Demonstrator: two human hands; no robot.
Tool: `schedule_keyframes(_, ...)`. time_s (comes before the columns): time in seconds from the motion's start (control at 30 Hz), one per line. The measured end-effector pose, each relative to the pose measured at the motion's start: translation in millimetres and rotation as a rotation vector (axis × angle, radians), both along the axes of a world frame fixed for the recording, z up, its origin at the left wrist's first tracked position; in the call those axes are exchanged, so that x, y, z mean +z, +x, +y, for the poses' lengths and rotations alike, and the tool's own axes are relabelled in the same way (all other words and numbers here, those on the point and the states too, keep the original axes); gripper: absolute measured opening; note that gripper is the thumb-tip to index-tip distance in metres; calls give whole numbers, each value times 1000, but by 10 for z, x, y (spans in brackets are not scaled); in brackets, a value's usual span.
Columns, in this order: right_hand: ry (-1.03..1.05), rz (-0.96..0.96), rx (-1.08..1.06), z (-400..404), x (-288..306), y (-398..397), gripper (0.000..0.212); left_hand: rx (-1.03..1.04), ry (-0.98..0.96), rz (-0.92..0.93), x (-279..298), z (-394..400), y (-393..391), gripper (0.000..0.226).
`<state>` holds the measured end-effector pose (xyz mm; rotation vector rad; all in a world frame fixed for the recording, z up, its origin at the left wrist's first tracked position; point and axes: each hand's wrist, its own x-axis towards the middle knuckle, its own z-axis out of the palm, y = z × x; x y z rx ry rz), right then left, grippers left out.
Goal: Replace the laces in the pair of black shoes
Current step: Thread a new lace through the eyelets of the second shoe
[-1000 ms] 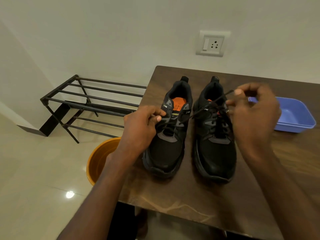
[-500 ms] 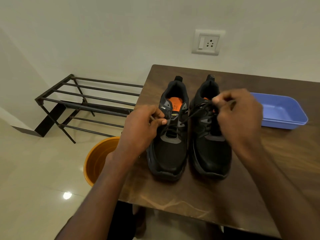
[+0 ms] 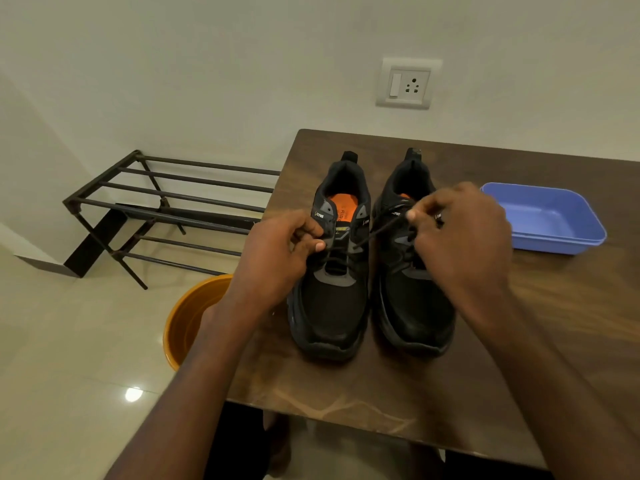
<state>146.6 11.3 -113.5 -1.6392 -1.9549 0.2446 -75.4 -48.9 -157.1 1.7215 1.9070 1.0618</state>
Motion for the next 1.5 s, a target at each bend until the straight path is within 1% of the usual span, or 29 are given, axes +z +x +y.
schedule_keyframes(0.03, 31, -52, -49, 10, 20, 45, 16, -4, -7, 3, 5, 0, 2, 15)
schedule_keyframes(0.07, 56, -100, -44, -5, 32, 53, 25, -7, -13, 4, 8, -1, 1, 17)
schedule_keyframes(0.1, 94, -125, 9, -37, 34, 26, 32, -10, -16, 2, 10, 1, -3, 18)
schedule_keyframes(0.13, 130, -135, 91, -82, 30, -17, 35, -14, -16, -2, 11, 0, -3, 19)
schedule_keyframes(0.17, 137, -145, 173, -130, 21, -84, 34, -19, -16, -3, 16, -5, -6, 20)
schedule_keyframes(0.2, 100, -154, 243, -163, -1, -160, 32, -27, -14, 1, 22, -10, -7, 21)
schedule_keyframes(0.3, -68, -168, 342, -175, -87, -278, 21, -67, -3, 31, 49, -30, -5, 20)
schedule_keyframes(0.33, -86, -162, 344, -147, -115, -269, 16, -81, -2, 43, 60, -42, -9, 20)
schedule_keyframes(0.37, -92, -153, 331, -115, -132, -238, 16, -97, -2, 52, 71, -46, -12, 20)
schedule_keyframes(0.47, -100, -143, 291, -49, -128, -173, 26, -122, -6, 66, 95, -46, -26, 22)
schedule_keyframes(0.57, -112, -187, 315, -72, -127, -207, 29, -106, -7, 85, 94, -39, -32, 25)
schedule_keyframes(0.67, -91, -194, 313, -90, -105, -213, 24, -102, 13, 88, 88, -42, -39, 25)
schedule_keyframes(0.77, -154, -170, 307, -133, 9, -179, 20, -51, 89, 105, 114, -47, -17, 22)
schedule_keyframes(0.8, -202, -87, 349, -160, 56, -169, 17, -22, 135, 100, 119, -41, -1, 18)
schedule_keyframes(0.83, -273, 59, 417, -198, 118, -171, 13, 4, 181, 75, 131, -40, 18, 15)
schedule_keyframes(0.87, -368, 253, 498, -245, 185, -180, 12, 13, 212, 14, 135, -31, 38, 13)
schedule_keyframes(0.9, -452, 457, 573, -286, 252, -194, 13, -9, 217, -101, 154, -27, 67, 17)
schedule_keyframes(0.93, -502, 627, 619, -314, 297, -208, 15, -47, 195, -260, 183, -32, 116, 27)
schedule_keyframes(0.97, -522, 751, 646, -331, 327, -225, 17, -90, 159, -430, 220, -47, 184, 37)
schedule_keyframes(1.03, -520, 934, 649, -349, 352, -269, 22, -143, 73, -726, 300, -89, 325, 57)
schedule_keyframes(1.07, -516, 1018, 627, -342, 363, -284, 23, -164, 33, -834, 327, -90, 374, 64)
schedule_keyframes(1.13, -509, 1141, 540, -308, 378, -265, 26, -262, -41, -971, 344, -88, 388, 71)
schedule_keyframes(1.17, -494, 1166, 480, -280, 369, -238, 26, -323, -63, -982, 347, -87, 365, 69)
schedule_keyframes(1.27, -428, 1111, 322, -203, 335, -142, 21, -441, -72, -956, 365, -105, 267, 49)
schedule_keyframes(1.33, -403, 1090, 222, -139, 289, -72, 17, -451, -79, -1061, 397, -111, 236, 42)
schedule_keyframes(1.37, -361, 1023, 148, -101, 250, -31, 14, -424, -69, -1101, 410, -116, 210, 40)
schedule_keyframes(1.4, -281, 844, 54, -54, 206, 26, 14, -373, -55, -1107, 410, -109, 182, 38)
schedule_keyframes(1.47, -109, 278, -96, 5, 114, 101, 20, -260, -25, -997, 376, -98, 116, 30)
schedule_keyframes(1.5, -37, 51, -115, -11, 94, 95, 25, -217, -18, -923, 349, -89, 99, 25)
